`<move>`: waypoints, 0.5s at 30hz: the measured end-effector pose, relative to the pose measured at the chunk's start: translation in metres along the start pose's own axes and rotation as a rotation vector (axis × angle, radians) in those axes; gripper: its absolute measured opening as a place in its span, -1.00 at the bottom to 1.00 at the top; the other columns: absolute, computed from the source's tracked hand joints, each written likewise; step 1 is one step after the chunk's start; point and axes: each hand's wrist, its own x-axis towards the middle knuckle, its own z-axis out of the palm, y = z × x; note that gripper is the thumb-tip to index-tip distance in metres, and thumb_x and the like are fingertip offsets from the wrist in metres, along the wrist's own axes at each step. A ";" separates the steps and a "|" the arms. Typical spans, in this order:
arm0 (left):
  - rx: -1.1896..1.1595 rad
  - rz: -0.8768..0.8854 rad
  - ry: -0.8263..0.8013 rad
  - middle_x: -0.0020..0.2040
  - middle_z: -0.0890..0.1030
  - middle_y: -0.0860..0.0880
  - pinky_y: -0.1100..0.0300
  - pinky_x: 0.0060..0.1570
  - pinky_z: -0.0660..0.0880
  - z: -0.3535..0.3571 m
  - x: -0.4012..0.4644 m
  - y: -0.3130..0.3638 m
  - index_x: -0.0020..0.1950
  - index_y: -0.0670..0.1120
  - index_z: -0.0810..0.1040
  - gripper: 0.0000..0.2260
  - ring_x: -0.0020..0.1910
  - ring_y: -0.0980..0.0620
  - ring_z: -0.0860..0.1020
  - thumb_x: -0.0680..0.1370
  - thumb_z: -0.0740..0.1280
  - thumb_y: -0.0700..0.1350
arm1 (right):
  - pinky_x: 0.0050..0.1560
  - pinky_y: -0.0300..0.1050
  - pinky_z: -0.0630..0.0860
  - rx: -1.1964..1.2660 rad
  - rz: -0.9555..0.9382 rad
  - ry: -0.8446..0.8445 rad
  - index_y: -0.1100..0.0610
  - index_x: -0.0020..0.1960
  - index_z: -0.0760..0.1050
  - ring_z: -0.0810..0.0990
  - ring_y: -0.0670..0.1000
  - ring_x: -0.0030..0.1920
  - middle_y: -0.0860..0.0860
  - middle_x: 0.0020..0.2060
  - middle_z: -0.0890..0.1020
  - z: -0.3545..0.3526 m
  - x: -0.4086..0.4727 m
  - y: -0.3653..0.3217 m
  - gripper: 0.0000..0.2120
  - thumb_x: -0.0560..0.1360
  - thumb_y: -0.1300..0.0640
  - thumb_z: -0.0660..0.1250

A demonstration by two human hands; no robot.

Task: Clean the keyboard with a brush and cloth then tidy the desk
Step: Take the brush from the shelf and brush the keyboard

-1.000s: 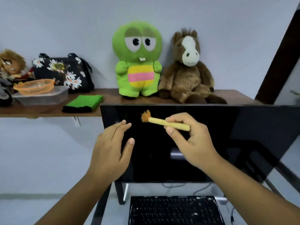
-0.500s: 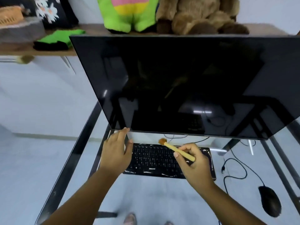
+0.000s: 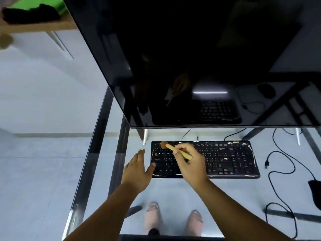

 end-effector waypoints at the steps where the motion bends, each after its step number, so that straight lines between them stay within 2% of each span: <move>1: -0.005 0.010 -0.019 0.58 0.10 0.01 0.04 0.50 0.11 0.000 0.001 -0.003 0.58 -0.04 0.00 -0.34 0.55 0.02 0.09 0.59 0.13 0.21 | -0.52 -0.22 0.28 -0.021 -0.006 -0.012 0.04 -0.08 0.56 0.38 -0.11 -0.53 -0.05 -0.48 0.53 0.008 0.003 -0.001 -0.95 0.52 0.17 0.38; 8: -0.059 0.029 -0.074 0.60 -0.01 0.02 0.09 0.50 0.08 0.011 0.009 -0.007 0.58 -0.04 -0.07 -0.24 0.57 0.06 -0.04 0.55 0.17 0.27 | -0.48 -0.10 0.43 -0.244 -0.042 -0.025 0.02 -0.01 0.60 0.49 -0.05 -0.50 -0.10 -0.39 0.62 0.034 0.006 0.011 -0.92 0.50 0.13 0.39; 12: -0.023 -0.014 -0.061 0.60 -0.07 0.00 0.05 0.51 0.08 0.018 0.014 -0.006 0.58 -0.07 -0.09 -0.22 0.57 0.04 -0.10 0.55 0.18 0.27 | -0.46 -0.23 0.36 -0.309 -0.032 0.107 0.05 -0.03 0.58 0.48 -0.14 -0.48 -0.13 -0.36 0.61 0.030 0.001 0.015 -0.94 0.50 0.17 0.38; 15: 0.022 -0.023 -0.051 0.60 -0.08 -0.01 0.07 0.51 0.06 0.023 0.015 -0.005 0.58 -0.08 -0.08 -0.24 0.57 0.04 -0.11 0.56 0.16 0.27 | -0.42 -0.37 0.33 -0.239 -0.089 0.024 0.08 0.03 0.60 0.49 -0.17 -0.44 -0.19 -0.35 0.58 0.032 -0.002 0.008 -0.89 0.51 0.18 0.38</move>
